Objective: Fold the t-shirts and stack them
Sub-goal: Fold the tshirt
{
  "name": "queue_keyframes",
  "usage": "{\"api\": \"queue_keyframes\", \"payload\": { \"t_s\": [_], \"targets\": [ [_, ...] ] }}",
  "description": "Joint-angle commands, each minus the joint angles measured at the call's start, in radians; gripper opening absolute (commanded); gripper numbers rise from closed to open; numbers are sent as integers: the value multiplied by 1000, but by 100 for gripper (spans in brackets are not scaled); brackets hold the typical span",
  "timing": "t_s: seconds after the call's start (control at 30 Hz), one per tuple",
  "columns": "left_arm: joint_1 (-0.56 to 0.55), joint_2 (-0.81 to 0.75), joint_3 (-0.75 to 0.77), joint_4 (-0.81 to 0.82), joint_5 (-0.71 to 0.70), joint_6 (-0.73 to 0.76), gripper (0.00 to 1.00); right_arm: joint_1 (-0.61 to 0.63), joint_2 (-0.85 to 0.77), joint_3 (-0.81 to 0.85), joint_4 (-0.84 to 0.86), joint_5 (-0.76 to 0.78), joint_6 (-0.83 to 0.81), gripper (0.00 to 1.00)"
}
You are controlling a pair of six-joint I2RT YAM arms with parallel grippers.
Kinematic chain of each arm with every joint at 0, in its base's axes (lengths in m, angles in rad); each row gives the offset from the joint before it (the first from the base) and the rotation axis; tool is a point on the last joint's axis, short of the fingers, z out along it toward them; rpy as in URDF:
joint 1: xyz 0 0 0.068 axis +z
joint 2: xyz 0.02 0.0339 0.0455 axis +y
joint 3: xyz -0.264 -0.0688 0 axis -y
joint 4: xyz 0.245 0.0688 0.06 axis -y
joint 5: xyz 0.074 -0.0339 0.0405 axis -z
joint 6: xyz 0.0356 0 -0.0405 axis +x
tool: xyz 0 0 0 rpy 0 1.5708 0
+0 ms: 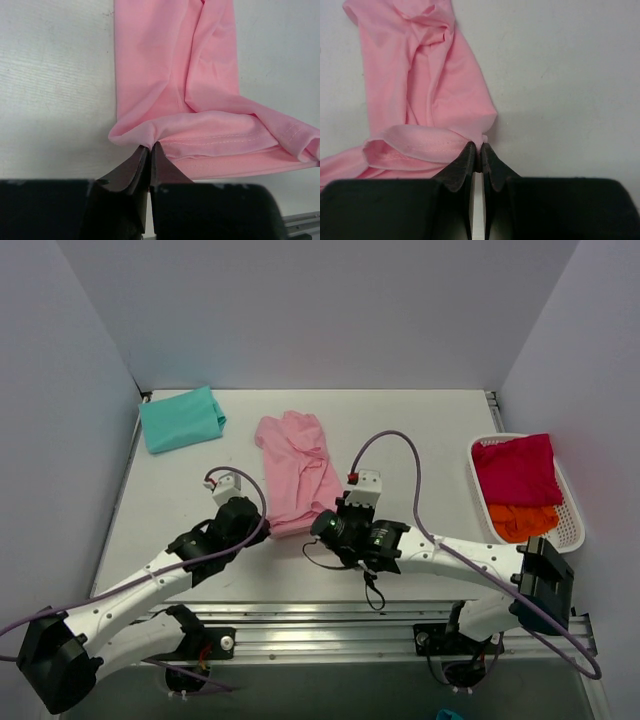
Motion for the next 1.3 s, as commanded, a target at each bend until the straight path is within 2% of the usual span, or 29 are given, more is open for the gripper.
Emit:
{"api": "queue_keyframes", "payload": {
  "t_s": [0.0, 0.37, 0.57, 0.77, 0.8, 0.9, 0.97, 1.0, 1.03, 1.07, 1.13, 1.17, 1.27],
  "targets": [
    [77, 56, 56, 105, 25, 65, 10, -88, 22, 64, 51, 27, -149, 0],
    [263, 272, 165, 258, 163, 125, 10, -247, 218, 188, 211, -143, -295, 0],
    [338, 439, 260, 346, 213, 148, 10, -335, 405, 332, 251, -221, -343, 0],
    [453, 715, 409, 475, 348, 217, 9, -407, 601, 533, 243, -253, -367, 0],
    [473, 808, 482, 476, 374, 227, 5, -430, 624, 557, 243, -261, -369, 0],
    [527, 988, 579, 536, 511, 250, 4, -474, 719, 654, 234, -289, -375, 0],
    [542, 1127, 698, 539, 578, 267, 9, -493, 781, 717, 223, -299, -374, 0],
    [556, 1166, 746, 526, 600, 281, 17, -501, 796, 734, 222, -303, -374, 0],
    [561, 1206, 828, 504, 617, 287, 52, -516, 812, 749, 223, -307, -377, 5],
    [567, 1238, 861, 503, 647, 287, 67, -525, 839, 784, 216, -306, -377, 34],
    [582, 1297, 892, 542, 675, 284, 97, -543, 859, 811, 208, -296, -377, 68],
    [588, 1304, 904, 553, 686, 280, 94, -550, 871, 826, 205, -293, -375, 99],
    [605, 1285, 874, 601, 668, 263, 94, -568, 875, 852, 225, -290, -397, 100]
  ]
}}
